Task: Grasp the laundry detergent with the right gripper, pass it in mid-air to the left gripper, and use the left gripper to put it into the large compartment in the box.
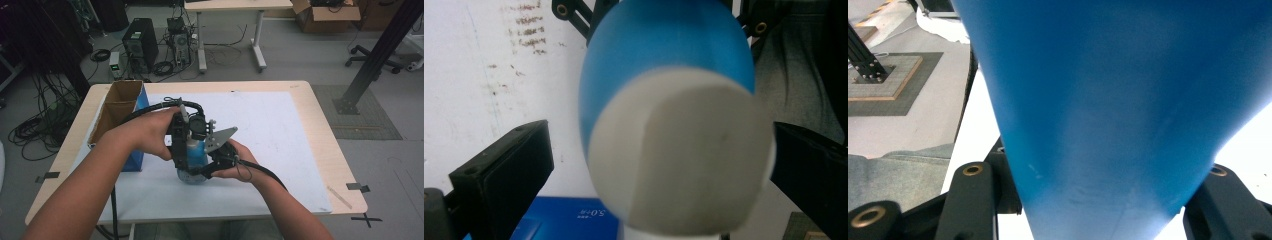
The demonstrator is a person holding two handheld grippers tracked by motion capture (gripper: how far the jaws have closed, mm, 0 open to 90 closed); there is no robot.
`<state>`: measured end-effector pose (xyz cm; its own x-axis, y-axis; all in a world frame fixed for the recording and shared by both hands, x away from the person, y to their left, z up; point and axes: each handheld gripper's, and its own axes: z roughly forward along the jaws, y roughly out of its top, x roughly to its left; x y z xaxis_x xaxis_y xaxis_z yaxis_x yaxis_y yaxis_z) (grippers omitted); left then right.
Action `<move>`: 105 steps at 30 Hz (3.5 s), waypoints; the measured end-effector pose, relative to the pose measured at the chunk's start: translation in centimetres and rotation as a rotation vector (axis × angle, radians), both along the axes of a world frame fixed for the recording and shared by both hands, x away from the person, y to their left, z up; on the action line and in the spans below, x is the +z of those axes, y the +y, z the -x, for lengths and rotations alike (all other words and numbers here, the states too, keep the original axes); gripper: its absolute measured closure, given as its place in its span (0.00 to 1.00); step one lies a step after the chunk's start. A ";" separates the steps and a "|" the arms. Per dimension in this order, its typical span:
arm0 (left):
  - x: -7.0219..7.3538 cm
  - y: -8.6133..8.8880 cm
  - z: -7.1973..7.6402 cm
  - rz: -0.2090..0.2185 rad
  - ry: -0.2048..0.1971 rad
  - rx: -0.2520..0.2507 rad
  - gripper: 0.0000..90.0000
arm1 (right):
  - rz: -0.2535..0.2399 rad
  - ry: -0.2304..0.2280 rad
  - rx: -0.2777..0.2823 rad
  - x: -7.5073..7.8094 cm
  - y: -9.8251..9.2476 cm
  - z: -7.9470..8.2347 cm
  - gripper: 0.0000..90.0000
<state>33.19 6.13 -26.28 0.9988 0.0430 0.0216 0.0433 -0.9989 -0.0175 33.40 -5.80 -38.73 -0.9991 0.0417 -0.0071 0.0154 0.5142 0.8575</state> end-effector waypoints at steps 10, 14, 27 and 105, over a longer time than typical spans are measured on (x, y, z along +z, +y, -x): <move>-0.3 -0.2 0.1 -0.003 0.001 -0.009 0.00 | -0.001 -0.015 -0.010 0.1 0.1 -0.1 0.50; -0.4 -0.3 0.1 -0.005 -0.004 -0.001 0.00 | 0.002 -0.013 -0.010 0.0 0.1 0.0 0.50; -0.8 -0.5 0.2 -0.008 -0.004 0.001 0.00 | 0.007 -0.013 -0.003 -0.1 0.4 0.2 0.50; -0.8 -0.6 0.7 -0.030 -0.022 -0.028 0.42 | -0.020 -0.037 0.000 0.1 0.8 0.7 0.50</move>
